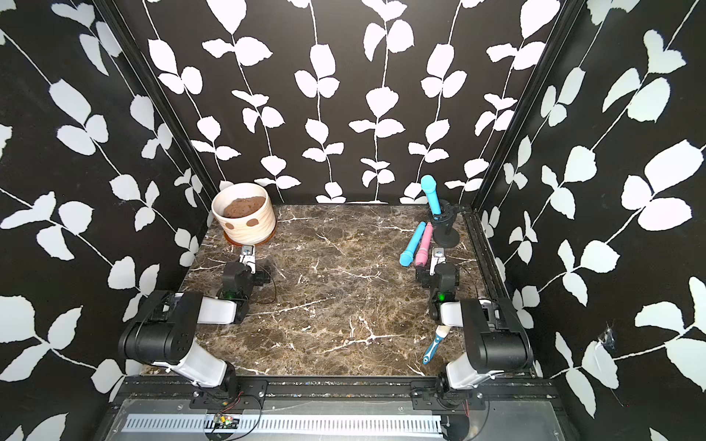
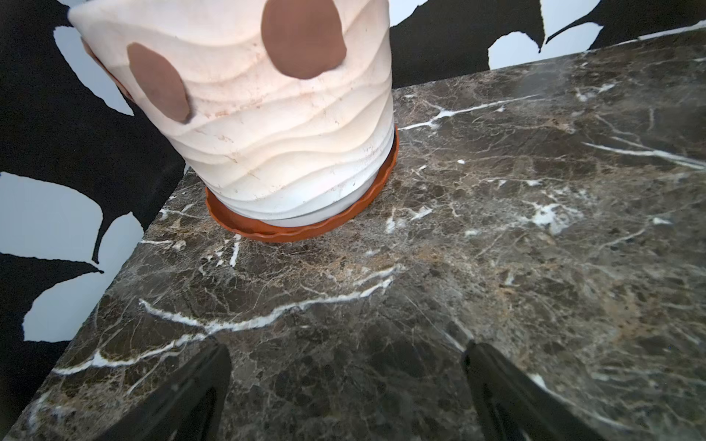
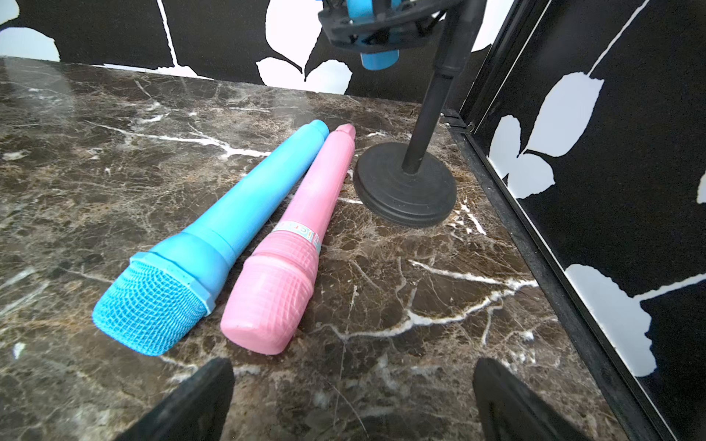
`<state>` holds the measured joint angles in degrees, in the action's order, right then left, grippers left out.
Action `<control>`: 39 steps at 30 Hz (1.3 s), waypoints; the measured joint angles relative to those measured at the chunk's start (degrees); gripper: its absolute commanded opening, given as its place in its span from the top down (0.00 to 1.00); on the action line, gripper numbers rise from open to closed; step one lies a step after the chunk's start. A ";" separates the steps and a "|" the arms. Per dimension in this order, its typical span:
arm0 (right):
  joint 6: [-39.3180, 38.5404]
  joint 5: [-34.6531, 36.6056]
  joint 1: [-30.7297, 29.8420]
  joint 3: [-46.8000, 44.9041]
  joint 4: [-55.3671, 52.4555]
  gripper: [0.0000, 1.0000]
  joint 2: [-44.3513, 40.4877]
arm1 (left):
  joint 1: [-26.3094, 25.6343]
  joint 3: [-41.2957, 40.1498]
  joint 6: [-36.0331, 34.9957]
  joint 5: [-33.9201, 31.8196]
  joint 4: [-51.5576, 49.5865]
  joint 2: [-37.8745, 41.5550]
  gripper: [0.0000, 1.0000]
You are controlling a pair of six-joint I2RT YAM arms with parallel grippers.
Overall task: Scrub the dried mud off the ceramic pot
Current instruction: Move the pot to the center of the board.
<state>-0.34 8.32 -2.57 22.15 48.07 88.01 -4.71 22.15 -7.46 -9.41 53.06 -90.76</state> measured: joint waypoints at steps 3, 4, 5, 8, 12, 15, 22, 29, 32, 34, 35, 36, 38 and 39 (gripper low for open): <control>0.00 0.00 0.00 0.00 0.00 0.00 0.00 | 0.04 0.00 0.07 0.24 0.00 0.00 0.01; 0.00 0.00 0.00 0.00 0.00 0.01 0.00 | 0.04 0.00 0.13 0.42 0.00 0.00 0.02; 0.00 0.00 0.00 0.00 0.00 0.01 0.00 | 0.04 0.00 0.15 0.44 0.00 0.00 0.01; 0.00 0.00 0.00 0.00 0.00 0.01 0.00 | 0.04 0.00 0.17 0.61 0.00 0.00 0.01; 0.00 0.00 0.00 0.00 0.00 0.01 0.00 | 0.04 0.00 0.17 0.66 0.00 0.00 0.01; 0.00 0.00 0.00 0.00 0.00 0.00 0.00 | 0.04 0.00 0.20 0.66 0.00 0.00 0.01; 1.97 1.49 0.00 2.05 -12.52 0.00 -8.74 | -0.46 -0.26 -0.35 1.18 -0.24 1.03 0.02; 14.21 4.15 -0.17 19.71 -39.60 0.00 -27.52 | -6.01 6.54 5.49 -5.60 -24.04 22.14 0.01; 26.71 10.12 0.39 21.18 -51.45 0.00 -31.19 | -6.38 12.11 14.36 -7.56 -35.36 28.04 0.02; 29.09 9.11 0.79 19.02 -55.19 0.00 -33.48 | -6.45 17.16 20.81 -7.52 -45.00 30.10 0.01; 29.18 8.00 0.35 17.66 -56.30 0.00 -34.69 | -6.45 19.91 22.97 -6.47 -49.27 30.49 0.01; 29.05 7.08 -0.63 16.68 -57.02 0.00 -35.58 | -6.40 22.40 24.22 -5.27 -52.92 30.62 0.01; 27.67 4.83 -4.92 15.80 -57.75 0.00 -36.39 | -6.32 28.00 28.50 -3.15 -61.00 30.62 0.01; 26.82 3.78 -6.95 15.78 -57.18 0.00 -36.22 | -5.70 30.03 29.57 -1.03 -63.78 30.56 0.01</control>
<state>26.48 12.10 -9.52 37.93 -9.10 51.79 -10.41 52.18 22.11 -10.44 -10.72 -60.20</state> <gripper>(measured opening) 0.997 0.985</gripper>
